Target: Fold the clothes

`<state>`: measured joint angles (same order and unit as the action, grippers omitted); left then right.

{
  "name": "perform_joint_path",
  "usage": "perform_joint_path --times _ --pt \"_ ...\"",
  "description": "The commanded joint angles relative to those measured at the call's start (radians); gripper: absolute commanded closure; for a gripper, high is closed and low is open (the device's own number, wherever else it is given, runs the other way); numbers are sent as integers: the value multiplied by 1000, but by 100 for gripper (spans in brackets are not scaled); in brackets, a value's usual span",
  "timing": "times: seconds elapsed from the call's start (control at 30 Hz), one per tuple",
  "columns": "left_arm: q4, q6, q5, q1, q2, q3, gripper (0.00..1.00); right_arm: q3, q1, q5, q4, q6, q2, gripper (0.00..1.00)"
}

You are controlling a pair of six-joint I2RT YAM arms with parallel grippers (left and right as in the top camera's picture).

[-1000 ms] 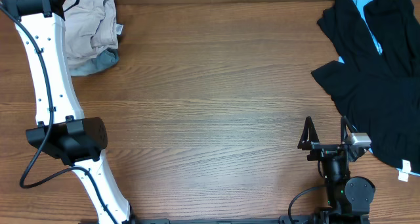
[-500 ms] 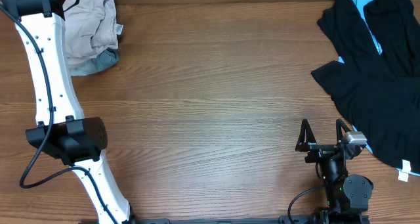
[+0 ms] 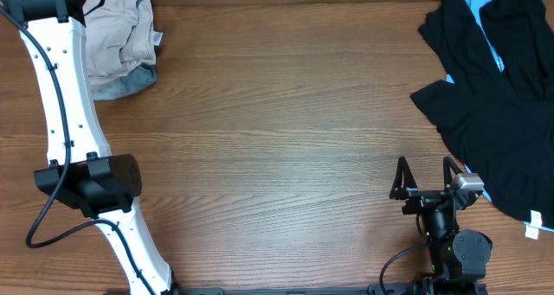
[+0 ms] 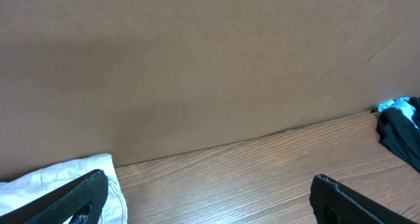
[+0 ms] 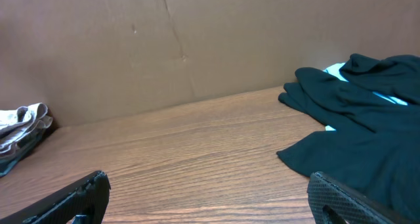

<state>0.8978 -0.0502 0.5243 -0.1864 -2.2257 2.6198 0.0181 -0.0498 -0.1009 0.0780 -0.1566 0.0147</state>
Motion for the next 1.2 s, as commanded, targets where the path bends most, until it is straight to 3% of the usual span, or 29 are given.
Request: perform_joint_path --times 0.0,0.3,0.57,0.77,0.93,1.0,1.17 --pt "-4 13 16 4 4 2 0 -10 7 -5 -5 -4 -12 0" --pt "-1 12 13 6 3 2 0 -10 7 -5 -5 -4 -12 0" --pt "162 13 -19 55 144 -50 0 -10 7 -5 -5 -4 -12 0" --pt "167 6 -39 84 554 -543 0 -10 7 -5 -5 -4 -12 0" --pt "125 1 -253 82 821 -917 0 -10 7 -5 -5 -4 -12 0" --pt "26 1 -262 82 919 -1084 0 -10 7 -5 -5 -4 -12 0" --pt "-442 2 -201 82 1178 -1606 0 -10 7 -5 -5 -4 -12 0"
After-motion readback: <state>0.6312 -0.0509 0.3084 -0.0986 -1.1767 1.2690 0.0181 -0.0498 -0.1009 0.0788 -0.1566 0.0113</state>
